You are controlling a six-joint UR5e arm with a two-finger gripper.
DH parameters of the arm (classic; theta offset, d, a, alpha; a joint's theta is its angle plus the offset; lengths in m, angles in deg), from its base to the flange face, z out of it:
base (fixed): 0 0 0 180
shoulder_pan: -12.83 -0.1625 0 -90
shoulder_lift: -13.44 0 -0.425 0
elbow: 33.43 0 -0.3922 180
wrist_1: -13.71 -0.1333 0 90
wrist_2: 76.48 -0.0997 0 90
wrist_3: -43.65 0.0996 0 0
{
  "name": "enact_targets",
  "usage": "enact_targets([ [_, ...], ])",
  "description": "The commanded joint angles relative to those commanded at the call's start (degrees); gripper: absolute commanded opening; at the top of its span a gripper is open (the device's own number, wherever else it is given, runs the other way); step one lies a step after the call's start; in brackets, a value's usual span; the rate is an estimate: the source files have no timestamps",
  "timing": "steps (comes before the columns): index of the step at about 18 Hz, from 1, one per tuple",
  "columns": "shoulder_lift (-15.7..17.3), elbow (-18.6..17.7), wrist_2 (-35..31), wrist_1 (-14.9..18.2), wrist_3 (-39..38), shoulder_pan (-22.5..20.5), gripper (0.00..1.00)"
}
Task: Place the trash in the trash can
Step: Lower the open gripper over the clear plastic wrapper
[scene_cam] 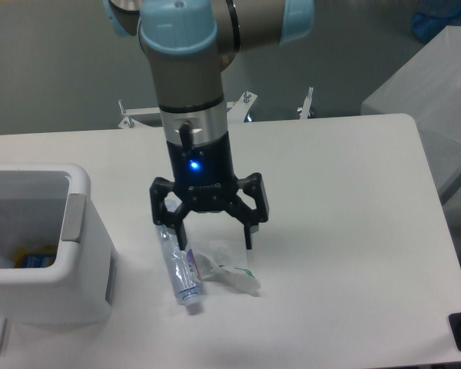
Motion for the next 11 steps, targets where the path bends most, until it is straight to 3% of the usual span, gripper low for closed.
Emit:
enact_targets([
  [7,-3.08,-0.88,-2.11,-0.44,-0.09,-0.26,1.0],
  [11,-4.4,-3.5,-4.3,-0.62,-8.14,0.0,1.0],
])
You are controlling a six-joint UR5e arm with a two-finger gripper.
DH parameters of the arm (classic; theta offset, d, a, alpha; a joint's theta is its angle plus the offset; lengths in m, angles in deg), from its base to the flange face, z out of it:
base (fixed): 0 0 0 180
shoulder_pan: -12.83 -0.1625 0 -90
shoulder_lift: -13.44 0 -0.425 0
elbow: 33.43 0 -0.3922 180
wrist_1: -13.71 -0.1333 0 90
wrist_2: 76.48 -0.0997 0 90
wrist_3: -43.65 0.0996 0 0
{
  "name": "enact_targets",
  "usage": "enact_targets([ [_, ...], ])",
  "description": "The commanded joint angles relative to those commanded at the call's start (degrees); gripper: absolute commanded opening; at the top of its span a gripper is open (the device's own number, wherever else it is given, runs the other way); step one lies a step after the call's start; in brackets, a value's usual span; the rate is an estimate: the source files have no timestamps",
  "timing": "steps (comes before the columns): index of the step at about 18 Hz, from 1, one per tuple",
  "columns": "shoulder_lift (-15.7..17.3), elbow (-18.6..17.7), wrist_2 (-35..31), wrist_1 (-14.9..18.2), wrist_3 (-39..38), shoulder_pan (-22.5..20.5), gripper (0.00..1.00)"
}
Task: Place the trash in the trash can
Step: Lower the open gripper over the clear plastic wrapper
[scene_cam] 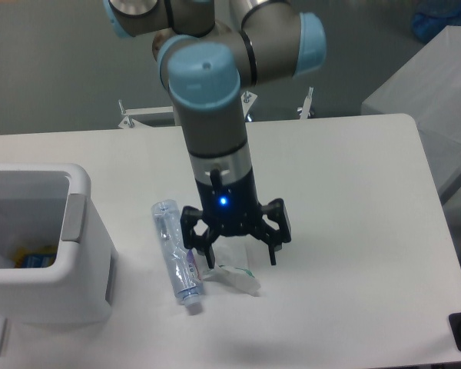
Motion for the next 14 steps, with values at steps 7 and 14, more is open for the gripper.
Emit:
enact_targets([
  [7,-0.44,-6.86,-0.36,0.09,-13.64,-1.58,1.0],
  [14,-3.85,-10.47,0.61,0.17,-22.26,-1.49,1.0],
])
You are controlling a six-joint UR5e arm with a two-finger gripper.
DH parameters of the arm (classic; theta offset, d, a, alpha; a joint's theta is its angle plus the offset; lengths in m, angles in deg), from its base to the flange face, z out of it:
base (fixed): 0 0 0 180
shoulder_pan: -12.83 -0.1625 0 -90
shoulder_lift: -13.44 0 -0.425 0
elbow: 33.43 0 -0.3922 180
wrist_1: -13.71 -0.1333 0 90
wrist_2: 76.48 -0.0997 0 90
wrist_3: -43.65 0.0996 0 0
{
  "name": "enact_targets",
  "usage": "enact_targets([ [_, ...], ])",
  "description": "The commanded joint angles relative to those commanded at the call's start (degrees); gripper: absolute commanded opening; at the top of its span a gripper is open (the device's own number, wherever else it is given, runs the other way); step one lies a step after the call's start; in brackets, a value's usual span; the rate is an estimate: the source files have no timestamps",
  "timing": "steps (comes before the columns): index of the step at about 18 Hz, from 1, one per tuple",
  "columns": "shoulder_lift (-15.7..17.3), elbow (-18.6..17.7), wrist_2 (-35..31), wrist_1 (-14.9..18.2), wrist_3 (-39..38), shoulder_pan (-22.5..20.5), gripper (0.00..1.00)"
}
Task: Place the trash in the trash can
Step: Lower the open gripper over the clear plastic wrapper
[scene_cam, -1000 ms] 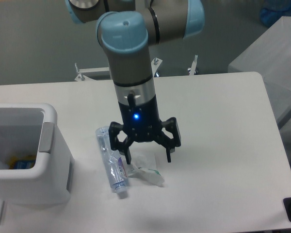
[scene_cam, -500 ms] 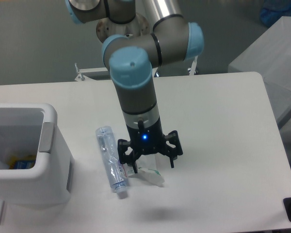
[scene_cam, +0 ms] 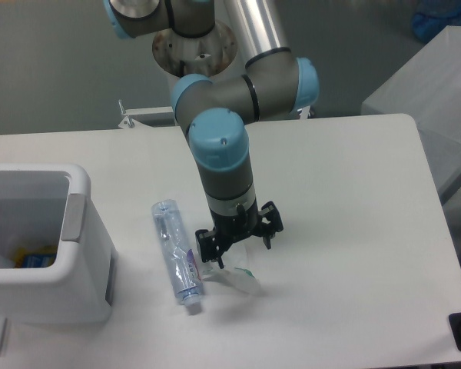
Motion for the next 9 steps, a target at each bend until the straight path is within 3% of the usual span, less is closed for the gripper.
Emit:
enact_targets([
  [3,-3.95,0.79,0.18,-0.09,-0.27,0.0,1.0],
  [9,-5.28,0.97,0.27,-0.09,-0.18,-0.35,1.0],
])
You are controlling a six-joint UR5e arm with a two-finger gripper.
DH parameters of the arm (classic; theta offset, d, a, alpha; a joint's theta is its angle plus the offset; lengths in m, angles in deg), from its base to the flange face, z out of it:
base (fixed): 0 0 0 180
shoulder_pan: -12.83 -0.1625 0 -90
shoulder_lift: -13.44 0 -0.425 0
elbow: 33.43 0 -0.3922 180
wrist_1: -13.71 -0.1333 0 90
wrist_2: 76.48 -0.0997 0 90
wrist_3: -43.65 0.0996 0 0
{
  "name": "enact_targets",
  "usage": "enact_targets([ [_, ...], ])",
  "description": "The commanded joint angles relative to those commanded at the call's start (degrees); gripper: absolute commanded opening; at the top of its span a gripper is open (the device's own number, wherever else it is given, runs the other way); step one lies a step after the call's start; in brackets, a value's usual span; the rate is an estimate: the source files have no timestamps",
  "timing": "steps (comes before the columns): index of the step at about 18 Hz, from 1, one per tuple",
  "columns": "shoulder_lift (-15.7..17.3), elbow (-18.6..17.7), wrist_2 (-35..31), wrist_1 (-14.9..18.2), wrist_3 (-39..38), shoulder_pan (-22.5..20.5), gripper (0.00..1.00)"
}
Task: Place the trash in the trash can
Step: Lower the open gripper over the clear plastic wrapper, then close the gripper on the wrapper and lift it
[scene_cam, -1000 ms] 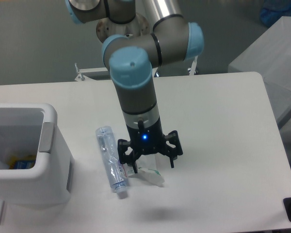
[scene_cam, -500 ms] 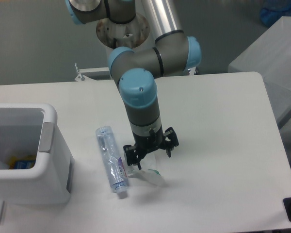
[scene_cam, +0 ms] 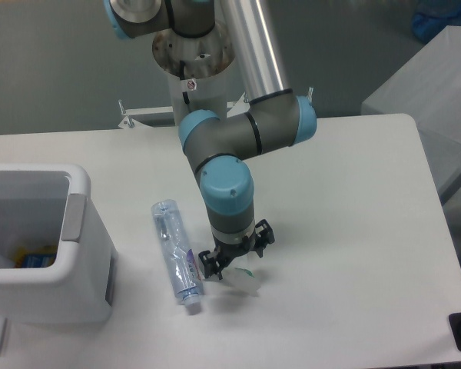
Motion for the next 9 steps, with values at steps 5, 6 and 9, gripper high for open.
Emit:
enact_targets([
  [5,-2.02,1.84,0.09,0.09,0.52,-0.09,0.84],
  [6,-2.29,1.93,0.09,0.09,0.53,-0.09,0.76],
  [9,-2.46,1.41,0.09,0.0,0.62,0.26,0.39],
])
